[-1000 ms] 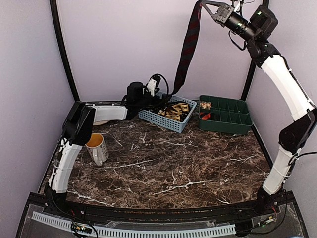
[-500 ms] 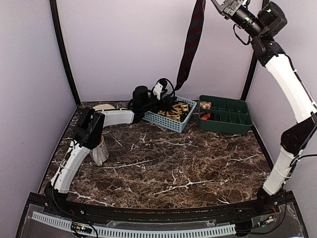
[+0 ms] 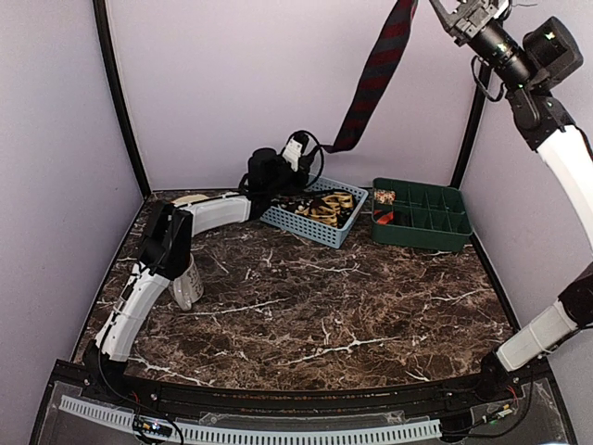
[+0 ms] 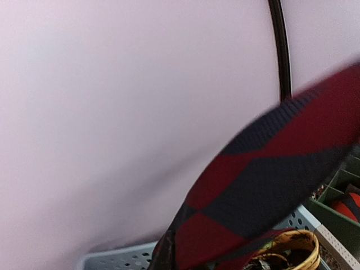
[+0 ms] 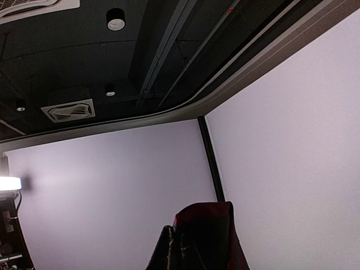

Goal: Roll the ties
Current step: Put down the tie at the center of the board, then flatten out the tie at the center of the board.

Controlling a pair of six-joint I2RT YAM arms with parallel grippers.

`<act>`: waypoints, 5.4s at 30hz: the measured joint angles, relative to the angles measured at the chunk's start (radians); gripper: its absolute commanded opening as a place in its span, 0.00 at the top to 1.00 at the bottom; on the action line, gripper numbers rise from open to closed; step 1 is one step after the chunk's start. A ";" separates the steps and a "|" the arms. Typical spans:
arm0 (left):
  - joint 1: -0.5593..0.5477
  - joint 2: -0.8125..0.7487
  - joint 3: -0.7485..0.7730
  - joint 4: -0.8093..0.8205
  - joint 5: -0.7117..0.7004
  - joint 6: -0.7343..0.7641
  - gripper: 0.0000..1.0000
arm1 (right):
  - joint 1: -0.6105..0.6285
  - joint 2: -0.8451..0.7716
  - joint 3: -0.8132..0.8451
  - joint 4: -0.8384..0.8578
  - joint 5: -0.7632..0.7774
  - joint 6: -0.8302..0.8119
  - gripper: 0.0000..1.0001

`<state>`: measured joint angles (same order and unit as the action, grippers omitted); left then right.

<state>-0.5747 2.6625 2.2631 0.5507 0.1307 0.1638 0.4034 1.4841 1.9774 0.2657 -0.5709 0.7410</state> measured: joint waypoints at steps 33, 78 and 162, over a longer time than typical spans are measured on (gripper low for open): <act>-0.103 -1.099 -0.622 -0.111 -0.109 0.299 1.00 | -0.232 -0.053 -0.938 0.256 -0.048 0.206 1.00; -0.443 -1.080 -1.453 -0.649 -0.431 0.158 0.32 | -0.185 -0.082 -1.414 -0.158 -0.037 -0.131 0.53; 0.163 -1.056 -0.581 -0.621 -0.073 0.050 1.00 | -0.307 -0.148 -1.321 -0.369 -0.039 -0.143 0.72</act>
<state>-0.4122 1.6070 1.6821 -0.0708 0.0574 0.2142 0.0967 1.3357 0.6567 -0.1036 -0.6098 0.5976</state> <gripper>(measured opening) 0.015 0.275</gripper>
